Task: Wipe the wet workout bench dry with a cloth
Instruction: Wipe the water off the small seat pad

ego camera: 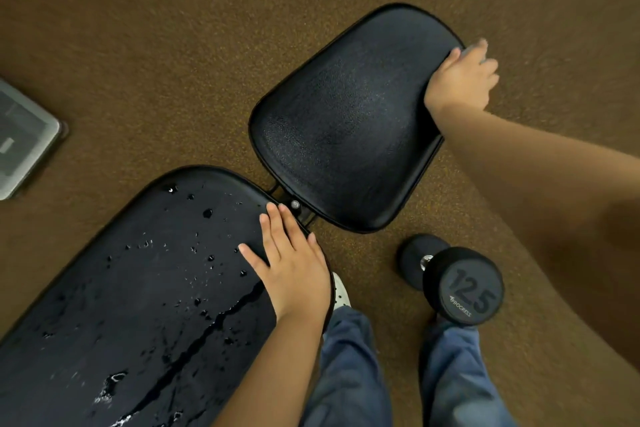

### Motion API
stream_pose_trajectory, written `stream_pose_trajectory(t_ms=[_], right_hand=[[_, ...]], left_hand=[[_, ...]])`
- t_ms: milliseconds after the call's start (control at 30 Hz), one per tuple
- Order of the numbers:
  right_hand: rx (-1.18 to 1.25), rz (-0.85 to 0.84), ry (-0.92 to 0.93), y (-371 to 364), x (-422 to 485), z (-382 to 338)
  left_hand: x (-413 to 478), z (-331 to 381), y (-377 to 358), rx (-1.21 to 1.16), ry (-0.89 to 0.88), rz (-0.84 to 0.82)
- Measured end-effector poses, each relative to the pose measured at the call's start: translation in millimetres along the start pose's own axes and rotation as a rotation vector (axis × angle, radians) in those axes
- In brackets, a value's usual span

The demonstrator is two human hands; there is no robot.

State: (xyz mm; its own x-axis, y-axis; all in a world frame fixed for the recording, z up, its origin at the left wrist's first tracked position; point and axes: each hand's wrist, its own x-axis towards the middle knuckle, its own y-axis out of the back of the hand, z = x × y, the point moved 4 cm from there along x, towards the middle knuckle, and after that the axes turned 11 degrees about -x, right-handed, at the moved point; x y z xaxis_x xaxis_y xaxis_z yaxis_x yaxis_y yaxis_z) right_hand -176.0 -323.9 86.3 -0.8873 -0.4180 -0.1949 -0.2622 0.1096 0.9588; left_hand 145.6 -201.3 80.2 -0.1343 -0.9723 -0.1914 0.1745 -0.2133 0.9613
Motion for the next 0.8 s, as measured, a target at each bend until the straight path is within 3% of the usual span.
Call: stream_pose_trajectory(t_ms=[233,567,800], right_hand=[[0.014,0.087,0.118,-15,-32,12],[0.136,0.108,0.154,-39,-166,38],[0.067,0.029,0.149,-46,-211,41]], left_hand=[[1,1,2,-0.002,0.021,0.003],[0,2,1,-0.024,0.027,0.026],[0,0,0,-0.031,0.018,0.030]])
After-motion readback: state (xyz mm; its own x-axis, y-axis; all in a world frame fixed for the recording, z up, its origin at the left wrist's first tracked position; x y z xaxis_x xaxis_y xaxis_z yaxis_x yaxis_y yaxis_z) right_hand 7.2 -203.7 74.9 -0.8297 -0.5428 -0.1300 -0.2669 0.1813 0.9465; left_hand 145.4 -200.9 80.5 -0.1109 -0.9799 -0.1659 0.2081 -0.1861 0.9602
